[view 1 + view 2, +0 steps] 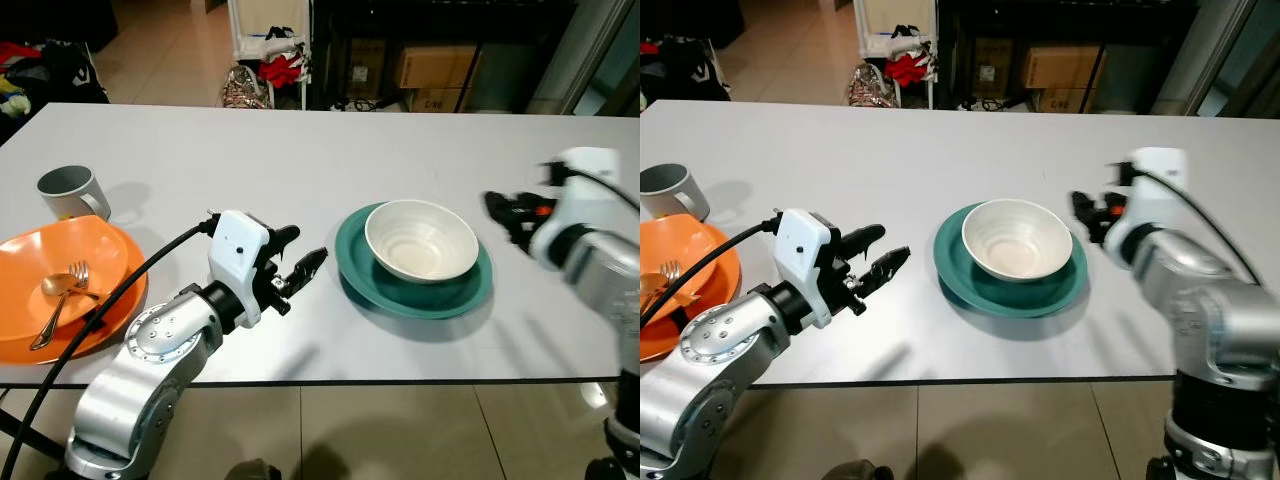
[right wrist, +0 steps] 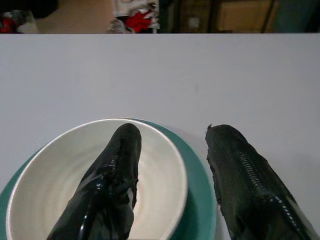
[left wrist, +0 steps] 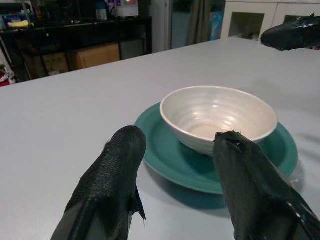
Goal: Setting the table
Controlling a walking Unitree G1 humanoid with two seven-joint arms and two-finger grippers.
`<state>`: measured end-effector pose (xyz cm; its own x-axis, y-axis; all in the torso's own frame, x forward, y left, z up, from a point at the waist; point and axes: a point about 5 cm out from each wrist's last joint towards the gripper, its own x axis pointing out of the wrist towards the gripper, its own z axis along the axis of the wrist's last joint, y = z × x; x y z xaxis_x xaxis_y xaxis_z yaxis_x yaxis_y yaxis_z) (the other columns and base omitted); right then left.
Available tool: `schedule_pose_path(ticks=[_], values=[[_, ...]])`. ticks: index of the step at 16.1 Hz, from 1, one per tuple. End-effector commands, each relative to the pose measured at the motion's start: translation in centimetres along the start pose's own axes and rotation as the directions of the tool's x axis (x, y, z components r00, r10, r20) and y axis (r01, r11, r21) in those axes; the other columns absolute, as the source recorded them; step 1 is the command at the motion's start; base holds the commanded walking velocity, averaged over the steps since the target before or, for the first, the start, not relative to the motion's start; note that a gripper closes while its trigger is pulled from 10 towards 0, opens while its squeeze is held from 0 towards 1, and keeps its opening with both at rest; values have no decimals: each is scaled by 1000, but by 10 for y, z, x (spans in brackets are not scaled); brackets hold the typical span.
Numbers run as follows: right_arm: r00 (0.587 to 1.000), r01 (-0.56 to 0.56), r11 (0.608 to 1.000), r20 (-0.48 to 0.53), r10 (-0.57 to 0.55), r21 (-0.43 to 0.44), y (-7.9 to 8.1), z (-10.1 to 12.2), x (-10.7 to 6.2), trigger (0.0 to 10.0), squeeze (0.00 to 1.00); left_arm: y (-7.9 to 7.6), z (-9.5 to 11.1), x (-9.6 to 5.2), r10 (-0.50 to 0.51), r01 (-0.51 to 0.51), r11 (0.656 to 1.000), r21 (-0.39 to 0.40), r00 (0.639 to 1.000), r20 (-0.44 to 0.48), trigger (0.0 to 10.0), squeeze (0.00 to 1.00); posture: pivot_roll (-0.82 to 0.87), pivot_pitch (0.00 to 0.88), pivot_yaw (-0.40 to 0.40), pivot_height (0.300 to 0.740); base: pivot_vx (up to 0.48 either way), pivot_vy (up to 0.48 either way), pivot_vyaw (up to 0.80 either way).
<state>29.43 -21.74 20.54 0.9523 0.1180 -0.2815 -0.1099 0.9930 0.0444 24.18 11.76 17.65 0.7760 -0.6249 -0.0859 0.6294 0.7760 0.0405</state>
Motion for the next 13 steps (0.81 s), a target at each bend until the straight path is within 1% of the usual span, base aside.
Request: schedule_pose_path(ticks=[1,2,3,4,6,7,8,9,10,11,12,13], values=[[999,49,998,22,-48,-35,-10,-4,7,10000,0,-2,2,5,-1,1,1000,23,1000,6,10000,0,2,0,-8,740,0,0,0],[993,103,994,59,-101,-34,-23,-6,16,10000,0,-4,2,7,-5,5,1000,30,1000,10,10000,0,4,0,-4,740,0,0,0],[993,89,996,82,-88,-4,-32,-6,24,10000,0,-3,2,8,-5,5,999,41,1000,8,10000,0,12,0,0,740,0,0,0],[993,90,996,82,-89,-17,-37,-5,29,10000,0,-2,1,7,0,0,999,50,1000,5,10000,0,12,0,0,740,0,0,0],[993,2,1000,120,-2,-5,-29,6,28,10000,0,4,3,3,35,-35,998,46,999,16,10000,0,21,0,0,740,0,0,0],[979,-92,995,179,95,-25,-10,14,19,10000,0,10,3,-1,112,-113,993,32,993,31,10000,0,24,0,-13,740,0,0,0],[965,-139,990,218,144,-41,9,15,11,10000,0,13,1,-2,178,-178,984,23,983,36,10000,0,22,0,-24,740,0,0,0],[950,-152,986,264,164,-66,29,13,6,10000,0,16,-1,-4,248,-249,969,15,968,42,10000,0,18,0,-27,740,0,0,613],[940,-173,978,278,198,-113,45,11,0,10000,0,18,-2,-8,305,-306,952,11,951,48,10000,0,18,0,-28,740,0,0,800],[924,-212,968,294,243,-134,65,7,-9,10000,0,21,-2,-15,381,-381,924,-6,923,61,10000,0,14,0,-19,740,0,0,800],[916,-243,965,304,263,-101,77,0,-16,10000,0,23,-1,-22,457,-459,888,9,886,72,10000,0,14,0,-19,740,0,0,800],[918,-247,963,291,269,-110,82,-7,-20,10000,0,23,2,-24,480,-483,875,18,873,84,10000,0,19,0,-10,740,0,0,800]])
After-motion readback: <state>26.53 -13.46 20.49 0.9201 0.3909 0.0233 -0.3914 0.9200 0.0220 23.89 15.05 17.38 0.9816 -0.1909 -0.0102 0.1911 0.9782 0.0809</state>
